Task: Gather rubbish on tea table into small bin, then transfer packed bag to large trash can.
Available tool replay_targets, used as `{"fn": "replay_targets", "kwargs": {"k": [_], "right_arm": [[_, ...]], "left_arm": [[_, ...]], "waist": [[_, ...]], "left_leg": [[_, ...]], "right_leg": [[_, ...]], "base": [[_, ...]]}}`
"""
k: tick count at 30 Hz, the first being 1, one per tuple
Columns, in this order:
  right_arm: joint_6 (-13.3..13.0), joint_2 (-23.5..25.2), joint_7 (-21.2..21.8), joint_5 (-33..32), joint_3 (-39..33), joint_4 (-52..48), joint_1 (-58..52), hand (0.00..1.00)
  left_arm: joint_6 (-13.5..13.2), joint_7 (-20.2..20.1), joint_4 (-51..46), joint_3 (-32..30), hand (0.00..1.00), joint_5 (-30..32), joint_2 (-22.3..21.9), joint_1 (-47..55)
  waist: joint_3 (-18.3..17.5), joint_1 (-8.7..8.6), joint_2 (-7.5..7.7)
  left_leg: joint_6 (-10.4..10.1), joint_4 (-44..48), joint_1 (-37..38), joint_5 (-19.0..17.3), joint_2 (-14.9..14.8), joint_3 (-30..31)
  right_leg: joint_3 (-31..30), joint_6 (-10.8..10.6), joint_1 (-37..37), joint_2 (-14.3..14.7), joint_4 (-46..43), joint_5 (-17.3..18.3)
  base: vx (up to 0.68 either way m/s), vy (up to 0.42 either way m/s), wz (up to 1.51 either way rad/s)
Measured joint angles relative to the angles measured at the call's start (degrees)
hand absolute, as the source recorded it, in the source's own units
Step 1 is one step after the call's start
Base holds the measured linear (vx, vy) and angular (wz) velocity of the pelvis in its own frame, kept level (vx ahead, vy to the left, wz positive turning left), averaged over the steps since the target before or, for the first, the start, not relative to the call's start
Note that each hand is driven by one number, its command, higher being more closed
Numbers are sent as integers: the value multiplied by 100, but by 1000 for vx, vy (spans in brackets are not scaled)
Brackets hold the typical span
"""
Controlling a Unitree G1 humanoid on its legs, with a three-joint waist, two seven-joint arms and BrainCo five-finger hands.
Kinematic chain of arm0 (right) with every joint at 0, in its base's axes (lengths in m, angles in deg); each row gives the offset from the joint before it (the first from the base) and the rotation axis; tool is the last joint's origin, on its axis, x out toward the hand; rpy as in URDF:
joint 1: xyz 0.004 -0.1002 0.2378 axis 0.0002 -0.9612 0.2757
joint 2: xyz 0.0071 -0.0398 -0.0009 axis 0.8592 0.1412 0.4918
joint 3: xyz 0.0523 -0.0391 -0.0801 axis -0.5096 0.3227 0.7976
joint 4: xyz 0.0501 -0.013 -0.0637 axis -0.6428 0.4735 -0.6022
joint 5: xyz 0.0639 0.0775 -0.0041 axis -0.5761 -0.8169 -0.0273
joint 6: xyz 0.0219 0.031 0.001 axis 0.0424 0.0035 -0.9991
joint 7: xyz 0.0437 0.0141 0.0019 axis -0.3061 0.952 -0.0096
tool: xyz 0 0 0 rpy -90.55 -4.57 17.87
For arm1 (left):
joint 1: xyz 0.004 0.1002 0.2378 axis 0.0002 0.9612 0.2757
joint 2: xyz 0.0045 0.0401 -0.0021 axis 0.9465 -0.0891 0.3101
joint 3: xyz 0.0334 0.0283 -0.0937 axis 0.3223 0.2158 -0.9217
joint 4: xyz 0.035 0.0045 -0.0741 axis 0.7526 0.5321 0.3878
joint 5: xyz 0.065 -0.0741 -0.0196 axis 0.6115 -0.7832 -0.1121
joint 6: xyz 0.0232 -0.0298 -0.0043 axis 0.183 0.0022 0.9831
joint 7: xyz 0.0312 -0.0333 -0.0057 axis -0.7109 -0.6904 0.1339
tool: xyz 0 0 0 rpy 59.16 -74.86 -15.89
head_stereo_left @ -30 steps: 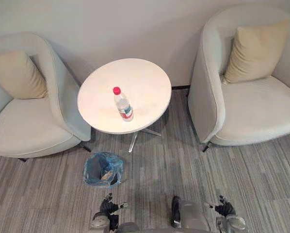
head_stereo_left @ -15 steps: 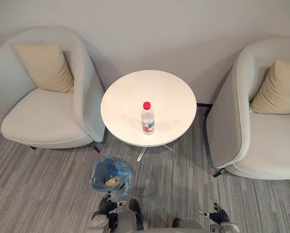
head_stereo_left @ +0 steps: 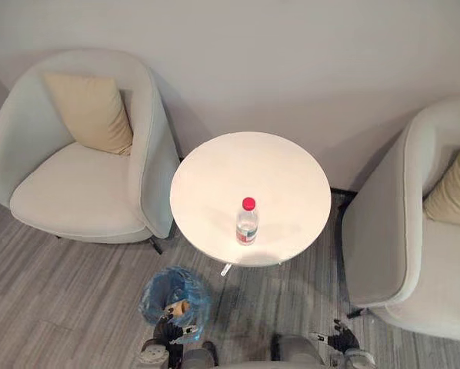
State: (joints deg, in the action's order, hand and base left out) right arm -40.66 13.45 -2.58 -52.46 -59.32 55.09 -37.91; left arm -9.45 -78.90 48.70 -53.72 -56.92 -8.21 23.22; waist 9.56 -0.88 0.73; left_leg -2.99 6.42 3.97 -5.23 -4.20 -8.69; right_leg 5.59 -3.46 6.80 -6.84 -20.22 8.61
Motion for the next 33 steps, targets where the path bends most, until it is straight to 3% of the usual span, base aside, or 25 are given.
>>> {"fn": "replay_targets", "kwargs": {"k": [1,3,5,12,15,21,33], "right_arm": [[-3,-85,-6,0,-4,-9,6,0],[-31,-182,-6,1,-3,-43,72,0],[-31,-150,-9,2,0,-18,42,0],[-33,-113,-39,51,23,-80,-7,0],[-43,-51,-58,70,191,-356,-2,0],[-192,-39,-135,312,443,-1924,-332,0],[-516,-234,-152,512,490,-4072,-702,0]], "left_arm": [[-14,-9,1,2,0,0,-102,13],[-11,-10,17,0,0,-1,-179,34],[-11,-11,56,-2,0,1,-195,60],[-21,-16,51,-1,0,8,-202,56],[-32,-12,52,1,0,9,-125,35],[-67,-3,44,39,0,21,-49,60],[-136,-2,-54,213,0,85,-32,165]], "waist": [[-61,45,-146],[-51,31,-286],[-64,6,-329],[-90,23,-348],[-71,27,-245],[-99,26,-219],[-229,19,-272]], "left_leg": [[-33,-38,-7,20,-99,55],[-86,-81,-2,55,-209,76],[-168,-197,111,110,-290,94],[-213,-298,119,163,-275,352],[-202,-467,69,318,-240,401],[-191,-666,66,406,-227,395],[-254,-811,104,456,-306,476]], "right_leg": [[49,38,-104,101,154,-24],[123,121,-241,233,406,-81],[212,154,-424,323,583,-104],[444,156,-783,379,1153,-369],[507,144,-838,378,1463,-609],[497,111,-963,403,1864,-882],[432,157,-944,496,1940,-856]], "base": [[223,-160,23],[122,-122,5],[83,-106,11],[-13,-9,19],[-105,34,13],[-127,3,-1],[21,-9,-1]]}}
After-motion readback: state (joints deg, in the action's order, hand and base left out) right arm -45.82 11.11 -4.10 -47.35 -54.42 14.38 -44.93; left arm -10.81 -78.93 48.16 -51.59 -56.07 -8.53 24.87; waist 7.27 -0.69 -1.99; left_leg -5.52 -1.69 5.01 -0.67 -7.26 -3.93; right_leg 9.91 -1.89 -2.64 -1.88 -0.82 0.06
